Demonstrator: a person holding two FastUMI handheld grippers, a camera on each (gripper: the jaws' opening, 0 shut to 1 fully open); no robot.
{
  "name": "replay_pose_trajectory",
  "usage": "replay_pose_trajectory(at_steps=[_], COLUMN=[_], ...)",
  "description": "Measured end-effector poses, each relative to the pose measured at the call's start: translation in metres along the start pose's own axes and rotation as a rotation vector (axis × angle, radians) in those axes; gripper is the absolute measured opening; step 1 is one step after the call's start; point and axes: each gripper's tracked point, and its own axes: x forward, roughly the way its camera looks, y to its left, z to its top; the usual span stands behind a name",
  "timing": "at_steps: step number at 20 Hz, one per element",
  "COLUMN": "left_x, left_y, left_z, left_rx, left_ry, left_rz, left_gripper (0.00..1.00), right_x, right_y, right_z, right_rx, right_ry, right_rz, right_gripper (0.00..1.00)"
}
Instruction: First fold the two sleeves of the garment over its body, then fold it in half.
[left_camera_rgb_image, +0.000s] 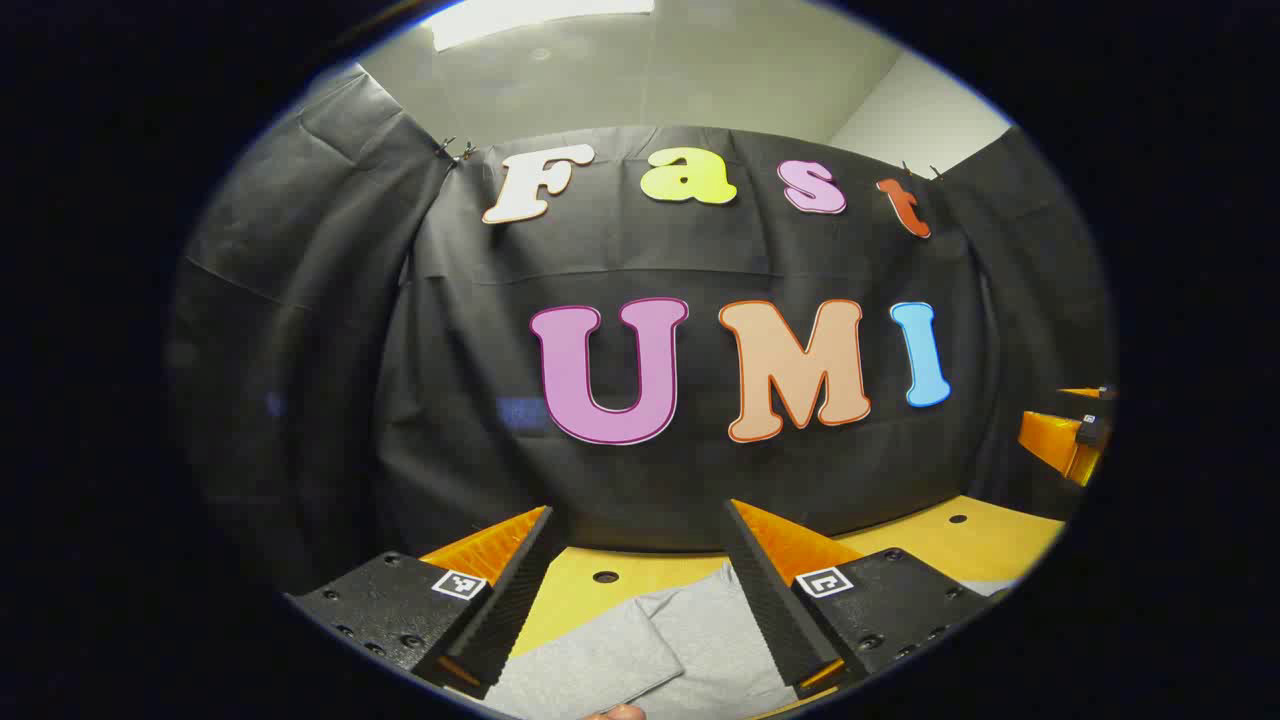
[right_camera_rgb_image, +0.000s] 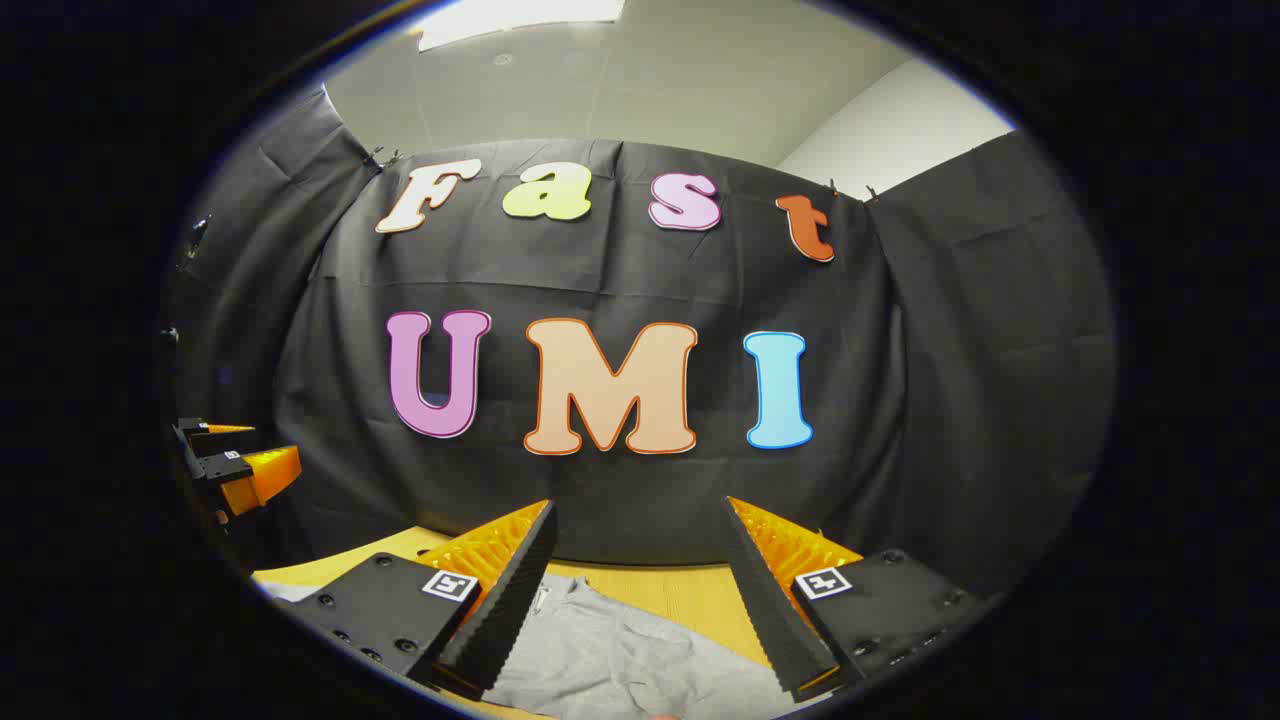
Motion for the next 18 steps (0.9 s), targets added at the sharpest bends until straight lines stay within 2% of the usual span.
replay_pose_trajectory(at_steps=[18], left_x=[0.0053], left_y=[-0.0001], left_z=[-0.0038], left_rx=[0.012], left_ry=[-0.002], left_rz=[0.004], left_gripper=[0.96], right_x=[0.0025], right_y=[-0.0032], right_z=[-0.0085], right_rx=[-0.015], right_ry=[0.015], right_rz=[-0.001], right_gripper=[0.99])
